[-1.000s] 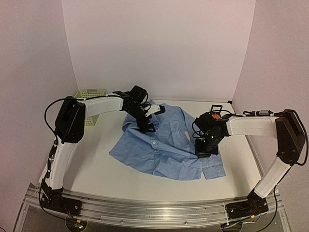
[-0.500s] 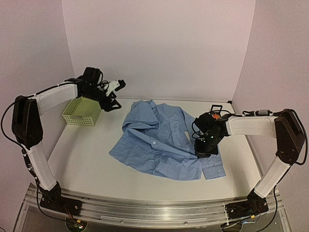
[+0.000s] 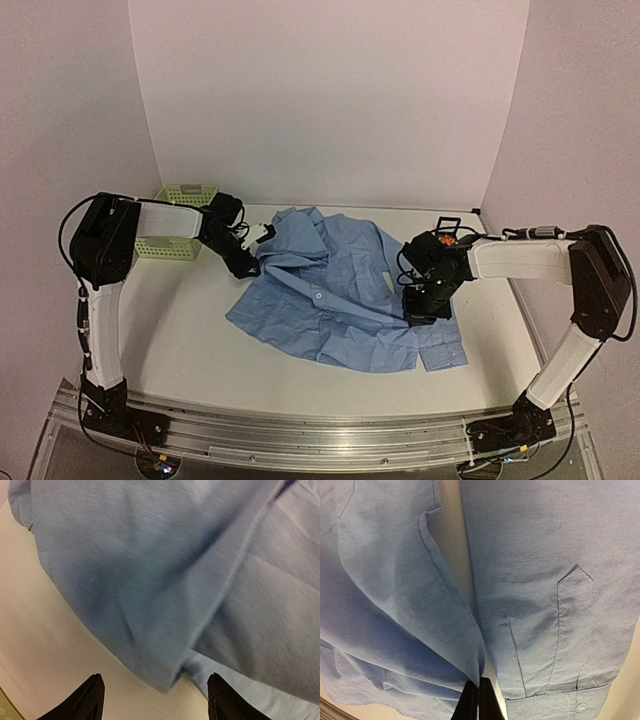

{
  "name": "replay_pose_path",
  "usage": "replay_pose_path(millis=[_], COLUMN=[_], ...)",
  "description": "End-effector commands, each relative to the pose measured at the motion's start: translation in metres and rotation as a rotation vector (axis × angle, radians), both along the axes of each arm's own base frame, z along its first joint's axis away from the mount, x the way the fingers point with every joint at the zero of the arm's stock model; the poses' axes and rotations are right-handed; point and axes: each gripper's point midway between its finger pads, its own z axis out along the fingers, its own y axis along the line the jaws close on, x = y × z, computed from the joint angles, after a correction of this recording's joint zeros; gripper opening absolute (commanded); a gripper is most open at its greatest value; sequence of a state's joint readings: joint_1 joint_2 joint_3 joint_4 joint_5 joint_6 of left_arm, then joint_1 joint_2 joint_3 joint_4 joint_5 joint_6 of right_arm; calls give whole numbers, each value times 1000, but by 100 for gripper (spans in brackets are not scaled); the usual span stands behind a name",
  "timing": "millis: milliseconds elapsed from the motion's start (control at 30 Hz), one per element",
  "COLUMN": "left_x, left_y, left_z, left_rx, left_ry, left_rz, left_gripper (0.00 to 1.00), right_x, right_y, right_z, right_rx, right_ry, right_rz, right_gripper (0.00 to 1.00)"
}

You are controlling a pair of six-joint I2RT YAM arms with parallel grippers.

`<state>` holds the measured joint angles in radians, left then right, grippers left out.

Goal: Pin the brooch onto the clothing

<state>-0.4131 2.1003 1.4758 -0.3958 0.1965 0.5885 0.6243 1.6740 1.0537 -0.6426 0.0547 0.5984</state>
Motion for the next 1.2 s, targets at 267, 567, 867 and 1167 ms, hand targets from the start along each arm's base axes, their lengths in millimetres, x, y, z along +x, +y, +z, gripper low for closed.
replay_pose_path(millis=[267,567,867,1167], left_x=[49,79,80,-3], left_y=[-10,42,96,99], left_z=[17,108,237,201], left_rx=[-24,158,427,536], left_ry=[-132,-375,-706,-467], left_rz=[72,127,98,-60], left_gripper=[32,0,0,0], right_x=[5,0,-12,-16], right_y=[5,-1,-19,-27], right_z=[11,14,28,40], right_rx=[20,8,-12,-28], right_ry=[-28,-17,6,21], right_rz=[13,16,14,29], right_gripper=[0,0,0,0])
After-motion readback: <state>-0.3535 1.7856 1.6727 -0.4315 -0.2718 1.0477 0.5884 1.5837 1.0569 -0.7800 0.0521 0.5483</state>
